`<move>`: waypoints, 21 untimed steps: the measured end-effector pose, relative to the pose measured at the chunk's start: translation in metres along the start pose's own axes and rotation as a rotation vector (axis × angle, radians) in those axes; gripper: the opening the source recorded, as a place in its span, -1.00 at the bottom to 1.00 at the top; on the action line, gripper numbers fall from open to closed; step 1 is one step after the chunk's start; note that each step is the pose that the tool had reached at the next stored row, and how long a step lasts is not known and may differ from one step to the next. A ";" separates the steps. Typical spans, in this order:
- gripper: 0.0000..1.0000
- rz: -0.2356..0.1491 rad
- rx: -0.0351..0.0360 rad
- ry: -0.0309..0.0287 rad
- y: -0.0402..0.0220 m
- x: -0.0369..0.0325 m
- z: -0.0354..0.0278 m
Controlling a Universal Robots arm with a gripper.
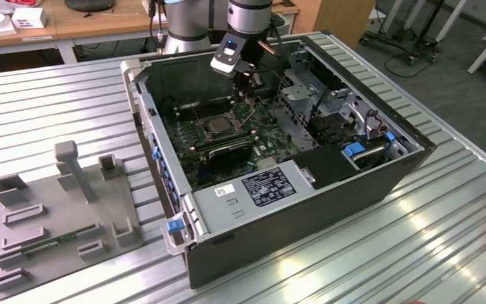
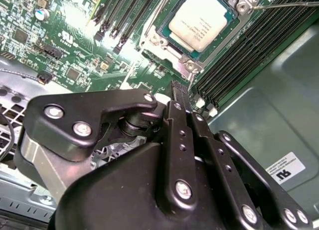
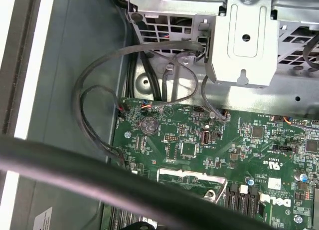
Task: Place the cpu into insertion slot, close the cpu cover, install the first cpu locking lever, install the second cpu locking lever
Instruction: 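Close the cpu cover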
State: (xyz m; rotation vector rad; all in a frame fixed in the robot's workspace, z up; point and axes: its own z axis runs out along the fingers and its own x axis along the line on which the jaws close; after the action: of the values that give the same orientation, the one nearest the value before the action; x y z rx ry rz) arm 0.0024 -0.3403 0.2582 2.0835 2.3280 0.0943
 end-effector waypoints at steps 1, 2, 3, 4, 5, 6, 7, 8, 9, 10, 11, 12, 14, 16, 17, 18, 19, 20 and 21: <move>-0.80 0.000 0.0000 0.0000 0.0000 0.0000 0.0000; -0.80 0.000 0.0000 0.0001 0.0001 0.0000 -0.0001; -0.80 0.000 0.0002 -0.0002 0.0001 0.0000 -0.0006; -0.80 0.000 0.0001 -0.0002 0.0002 0.0001 -0.0013; -0.80 0.000 0.0000 -0.0001 0.0002 0.0001 -0.0022; -0.80 0.000 0.0000 0.0000 0.0002 0.0001 -0.0031; -0.80 0.000 0.0000 0.0001 0.0003 0.0001 -0.0034; -0.80 0.000 -0.0001 0.0002 0.0003 0.0001 -0.0034; -0.80 0.000 -0.0002 0.0003 0.0003 0.0001 -0.0034; -0.80 0.000 -0.0001 0.0003 0.0003 0.0001 -0.0034; -0.80 0.000 -0.0001 0.0001 0.0003 0.0001 -0.0035; -0.80 0.000 0.0000 0.0001 0.0003 0.0001 -0.0036; -0.80 0.000 0.0000 0.0001 0.0004 0.0001 -0.0036; -0.80 0.000 0.0001 0.0001 0.0012 0.0000 -0.0036; -0.80 0.000 0.0000 0.0000 0.0019 -0.0001 -0.0036; -0.80 0.000 0.0000 0.0000 0.0027 -0.0002 -0.0035; -0.80 0.000 0.0000 0.0000 0.0035 -0.0003 -0.0035; -0.80 0.000 0.0000 -0.0001 0.0044 -0.0004 -0.0035; -0.80 0.000 0.0001 0.0000 0.0053 -0.0005 -0.0034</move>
State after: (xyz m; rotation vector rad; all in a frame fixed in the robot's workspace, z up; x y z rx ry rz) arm 0.0075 -0.3403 0.2619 2.0834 2.3281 0.0942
